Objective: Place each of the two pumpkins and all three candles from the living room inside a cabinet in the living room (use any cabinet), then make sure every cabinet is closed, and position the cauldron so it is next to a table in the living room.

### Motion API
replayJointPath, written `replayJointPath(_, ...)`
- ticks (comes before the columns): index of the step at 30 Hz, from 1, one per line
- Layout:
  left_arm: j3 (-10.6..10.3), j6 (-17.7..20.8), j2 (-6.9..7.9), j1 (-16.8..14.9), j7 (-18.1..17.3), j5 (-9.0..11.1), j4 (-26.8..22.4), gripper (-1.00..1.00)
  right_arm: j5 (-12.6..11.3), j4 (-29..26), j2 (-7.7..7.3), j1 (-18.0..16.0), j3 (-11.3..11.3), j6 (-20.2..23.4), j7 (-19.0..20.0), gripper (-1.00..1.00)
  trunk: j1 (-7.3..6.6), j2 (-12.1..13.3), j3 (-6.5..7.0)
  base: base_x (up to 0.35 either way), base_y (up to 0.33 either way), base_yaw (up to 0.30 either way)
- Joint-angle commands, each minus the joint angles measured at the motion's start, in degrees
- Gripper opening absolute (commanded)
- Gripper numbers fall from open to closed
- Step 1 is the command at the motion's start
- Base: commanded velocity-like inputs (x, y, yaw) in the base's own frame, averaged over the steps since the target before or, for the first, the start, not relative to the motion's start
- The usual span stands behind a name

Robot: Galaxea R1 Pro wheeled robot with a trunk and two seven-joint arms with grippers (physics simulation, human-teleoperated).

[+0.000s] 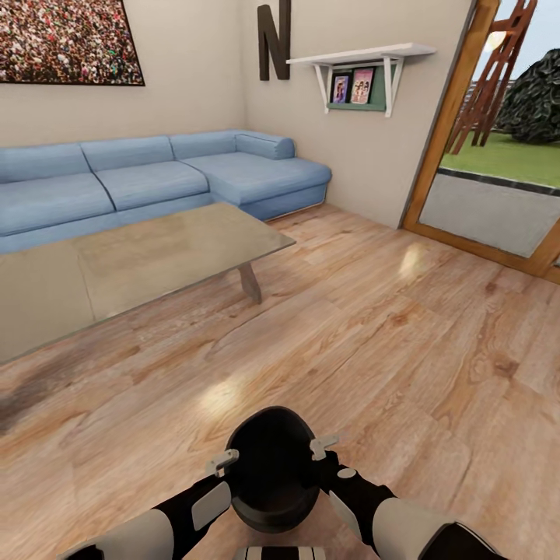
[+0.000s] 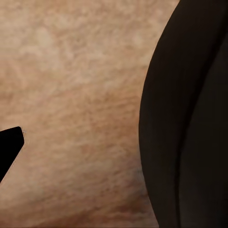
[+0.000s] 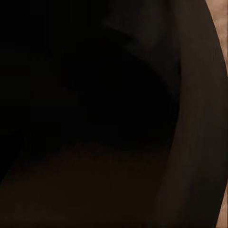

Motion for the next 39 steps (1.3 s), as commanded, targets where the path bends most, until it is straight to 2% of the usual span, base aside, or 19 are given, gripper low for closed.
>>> replayJointPath(1,0.0,0.0,0.0,0.0,0.0,0.0,0.0,1.0,0.0,0.0,0.01,0.0,0.2,0.0,0.1,1.0,0.0,0.0,0.0,0.0,0.081,0.0)
replayJointPath(22,0.1,0.0,0.0,-0.1,0.0,0.0,0.0,1.0,0.0,0.0,0.01,0.0,0.2,0.0,0.1,1.0,0.0,0.0,0.0,0.026,0.167,0.0)
replayJointPath(39,0.0,0.0,0.0,-0.1,0.0,0.0,0.0,1.0,0.0,0.0,0.01,0.0,0.2,0.0,0.1,1.0,0.0,0.0,0.0,0.105,0.172,0.0)
